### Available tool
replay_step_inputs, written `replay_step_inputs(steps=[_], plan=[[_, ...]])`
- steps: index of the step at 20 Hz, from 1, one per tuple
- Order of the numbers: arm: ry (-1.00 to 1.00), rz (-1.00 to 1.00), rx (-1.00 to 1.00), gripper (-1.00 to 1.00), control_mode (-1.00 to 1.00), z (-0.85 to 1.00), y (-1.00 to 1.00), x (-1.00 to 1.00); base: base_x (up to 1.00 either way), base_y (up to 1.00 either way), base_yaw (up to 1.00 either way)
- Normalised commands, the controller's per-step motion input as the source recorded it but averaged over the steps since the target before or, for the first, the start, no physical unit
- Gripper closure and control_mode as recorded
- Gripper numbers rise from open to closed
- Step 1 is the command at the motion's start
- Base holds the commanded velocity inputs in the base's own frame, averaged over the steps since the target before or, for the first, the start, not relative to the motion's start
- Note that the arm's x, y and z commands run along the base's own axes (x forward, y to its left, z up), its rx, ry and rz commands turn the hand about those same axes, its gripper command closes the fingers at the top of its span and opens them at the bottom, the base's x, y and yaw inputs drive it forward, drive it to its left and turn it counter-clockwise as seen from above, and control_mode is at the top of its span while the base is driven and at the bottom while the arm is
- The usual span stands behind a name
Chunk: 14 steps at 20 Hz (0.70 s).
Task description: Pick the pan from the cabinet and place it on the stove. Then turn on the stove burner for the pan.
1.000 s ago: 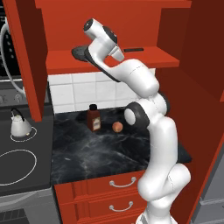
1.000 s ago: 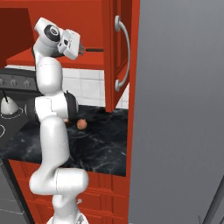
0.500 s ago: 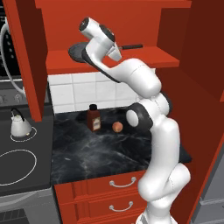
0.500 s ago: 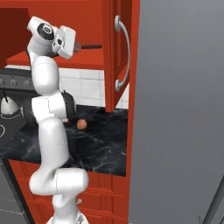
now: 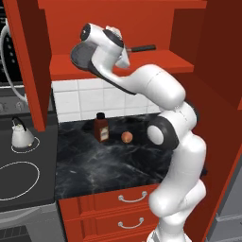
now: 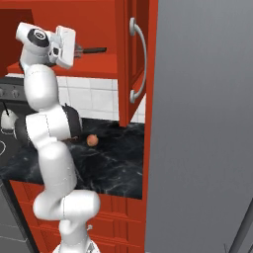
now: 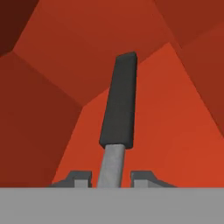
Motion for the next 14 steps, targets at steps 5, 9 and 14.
replay_step_inputs(steps=[5,9,14], plan=[[-0.21,-0.01,0.0,1.0,-1.0,0.0,0.0,-0.81,0.0,0.0,0.0],[-0.18,0.0,0.04,1.0,-1.0,0.0,-0.04,-0.74,0.0,0.0,0.0],[-0.11,0.0,0.03,1.0,-1.0,0.0,-0.02,-0.7,0.0,0.0,0.0]])
